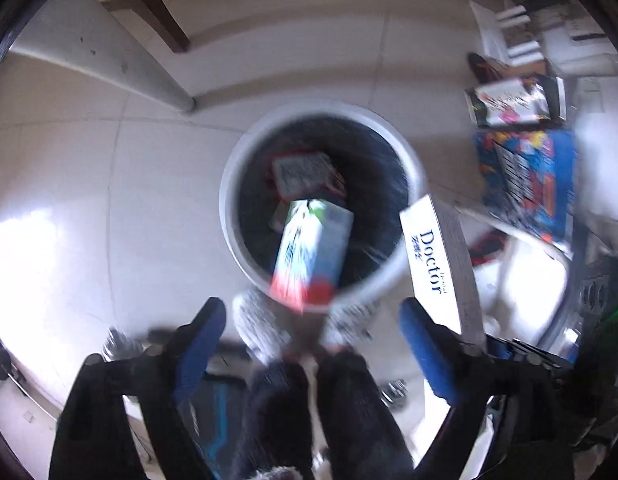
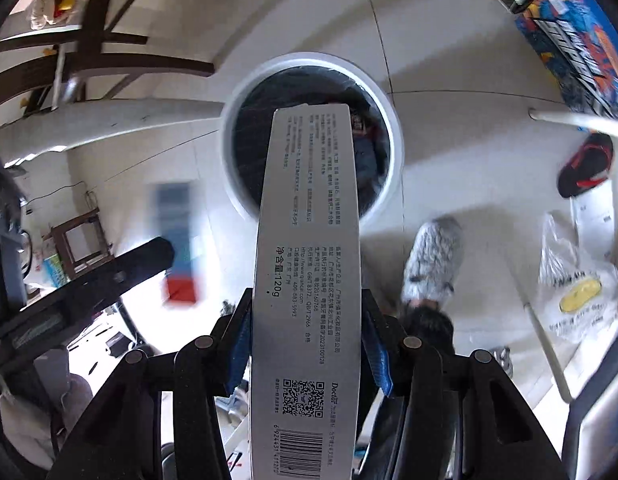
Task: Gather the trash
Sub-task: 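Lower both held items over the bin and open both tools, then move both open tools back up over the table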
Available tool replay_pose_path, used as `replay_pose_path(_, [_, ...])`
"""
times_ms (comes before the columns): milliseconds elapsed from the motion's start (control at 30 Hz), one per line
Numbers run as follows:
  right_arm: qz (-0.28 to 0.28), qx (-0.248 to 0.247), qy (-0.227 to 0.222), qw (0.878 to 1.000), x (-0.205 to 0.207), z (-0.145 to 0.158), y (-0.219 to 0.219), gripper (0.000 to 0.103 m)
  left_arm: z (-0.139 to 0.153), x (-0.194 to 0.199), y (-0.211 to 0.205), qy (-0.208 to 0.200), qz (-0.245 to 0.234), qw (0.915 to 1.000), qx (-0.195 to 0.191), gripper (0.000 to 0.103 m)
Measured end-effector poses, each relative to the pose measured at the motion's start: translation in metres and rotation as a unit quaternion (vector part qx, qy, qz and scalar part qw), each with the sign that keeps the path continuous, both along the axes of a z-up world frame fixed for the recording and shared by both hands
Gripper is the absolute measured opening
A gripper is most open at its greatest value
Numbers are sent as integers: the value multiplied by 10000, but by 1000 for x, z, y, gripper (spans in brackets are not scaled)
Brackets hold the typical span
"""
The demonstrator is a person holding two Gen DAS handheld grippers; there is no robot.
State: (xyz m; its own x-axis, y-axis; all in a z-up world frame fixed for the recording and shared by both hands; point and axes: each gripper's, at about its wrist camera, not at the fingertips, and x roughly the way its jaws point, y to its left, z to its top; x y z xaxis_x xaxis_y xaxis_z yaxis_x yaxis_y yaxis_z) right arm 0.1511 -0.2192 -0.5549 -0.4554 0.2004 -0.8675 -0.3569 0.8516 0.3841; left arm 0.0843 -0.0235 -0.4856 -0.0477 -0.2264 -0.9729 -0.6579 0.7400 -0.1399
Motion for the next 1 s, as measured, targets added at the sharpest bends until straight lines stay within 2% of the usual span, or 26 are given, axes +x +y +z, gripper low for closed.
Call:
replay_pose_path(33, [-15,-7,38,10000,6,-17,5,52,-8,-1,4,28,2,10000,83,100])
replay_pose_path(100, [-32,-117,1,9999,13,-41,13,62,-21,-5,11,85,29,9997,212,103])
replay_pose_path(167, [-54,-231,-129,9996,19,-56,20,88,-28,-10,14,101,19,9993,365,103])
replay_pose_path(233, [7,-441,-390,9983,20,-67,24,103,-30,-15,15,135,-21,9987,491,103])
replay_pose_path(367, [281,-870,-1028,9905,15,-68,29,103,-32,-28,12,254,-85,9974,664,103])
replay_pose_path(533, [547,-1159,-1625,9783,5,-53,34,103,-26,-37,12,330,-130,9961,808,103])
replay_pose_path(800, [603,-1146,-1834,9745,-5,-16,37,103,0,-50,6,345,-262,9944,965,103])
replay_pose_path(1000, [530,-1080,-1971,9730,-12,23,34,103,27,-62,-3,228,-241,9953,912,103])
